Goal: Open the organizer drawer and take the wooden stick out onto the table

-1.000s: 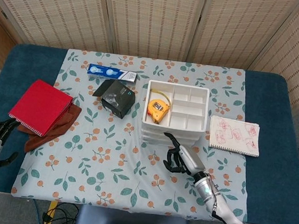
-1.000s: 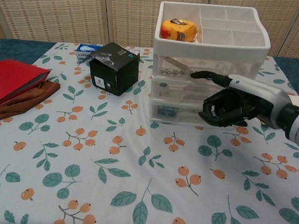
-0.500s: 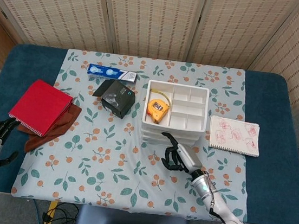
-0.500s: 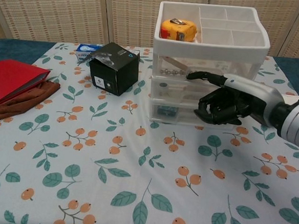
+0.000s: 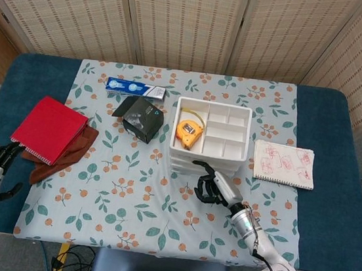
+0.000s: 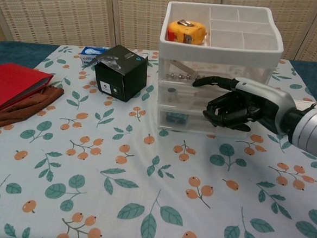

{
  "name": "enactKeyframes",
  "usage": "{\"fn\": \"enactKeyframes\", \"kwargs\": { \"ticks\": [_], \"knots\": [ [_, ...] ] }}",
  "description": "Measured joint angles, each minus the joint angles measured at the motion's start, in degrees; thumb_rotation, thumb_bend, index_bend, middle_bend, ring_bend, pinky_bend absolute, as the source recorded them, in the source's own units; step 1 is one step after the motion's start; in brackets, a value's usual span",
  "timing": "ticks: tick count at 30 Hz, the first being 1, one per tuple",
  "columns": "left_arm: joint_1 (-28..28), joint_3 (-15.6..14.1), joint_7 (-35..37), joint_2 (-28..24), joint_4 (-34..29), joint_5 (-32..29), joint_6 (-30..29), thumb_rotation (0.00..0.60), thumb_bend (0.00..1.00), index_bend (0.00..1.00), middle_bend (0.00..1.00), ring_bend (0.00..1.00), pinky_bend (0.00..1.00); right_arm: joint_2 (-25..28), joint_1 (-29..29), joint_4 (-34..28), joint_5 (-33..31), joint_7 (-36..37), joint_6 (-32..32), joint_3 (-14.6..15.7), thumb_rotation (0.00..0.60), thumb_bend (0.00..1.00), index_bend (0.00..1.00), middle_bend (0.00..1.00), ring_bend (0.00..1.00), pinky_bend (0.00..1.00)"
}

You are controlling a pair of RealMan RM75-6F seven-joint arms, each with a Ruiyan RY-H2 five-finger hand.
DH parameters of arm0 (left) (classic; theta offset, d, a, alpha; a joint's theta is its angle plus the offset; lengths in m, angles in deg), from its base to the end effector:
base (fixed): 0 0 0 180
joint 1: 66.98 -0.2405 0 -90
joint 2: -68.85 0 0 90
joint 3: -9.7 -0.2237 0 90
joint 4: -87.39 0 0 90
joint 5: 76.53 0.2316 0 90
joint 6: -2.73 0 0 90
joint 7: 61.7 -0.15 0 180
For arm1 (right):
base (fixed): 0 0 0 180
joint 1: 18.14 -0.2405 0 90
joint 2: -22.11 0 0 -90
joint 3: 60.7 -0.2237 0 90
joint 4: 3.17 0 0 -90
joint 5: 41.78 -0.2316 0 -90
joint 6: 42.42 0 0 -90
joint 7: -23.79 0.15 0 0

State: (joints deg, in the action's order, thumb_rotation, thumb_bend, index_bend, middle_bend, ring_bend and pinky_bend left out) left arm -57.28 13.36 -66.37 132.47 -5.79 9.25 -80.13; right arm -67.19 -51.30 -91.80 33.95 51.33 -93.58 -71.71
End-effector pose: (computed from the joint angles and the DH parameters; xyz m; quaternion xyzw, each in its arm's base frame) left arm -0.2726 0.2131 0.1231 -0.6279 -0.3465 -0.3851 0.5808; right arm -0.1262 -0.2893 -0.0536 0.5552 -0.6510 0.4826 0.1871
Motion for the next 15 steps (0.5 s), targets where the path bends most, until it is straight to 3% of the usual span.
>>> {"fn": "enactKeyframes", "kwargs": {
  "ticks": [15],
  "knots": [
    [0.39,-0.27,-0.74,0.21,-0.07,0.23,0.63,0.600,0.25,0.14,0.13,0.16,0.11,1.04,1.80,-1.51,4.32,2.47,-3.15,3.56,0.600,0.48,0.19,0.69,0.81,0.89]
  ]
}}
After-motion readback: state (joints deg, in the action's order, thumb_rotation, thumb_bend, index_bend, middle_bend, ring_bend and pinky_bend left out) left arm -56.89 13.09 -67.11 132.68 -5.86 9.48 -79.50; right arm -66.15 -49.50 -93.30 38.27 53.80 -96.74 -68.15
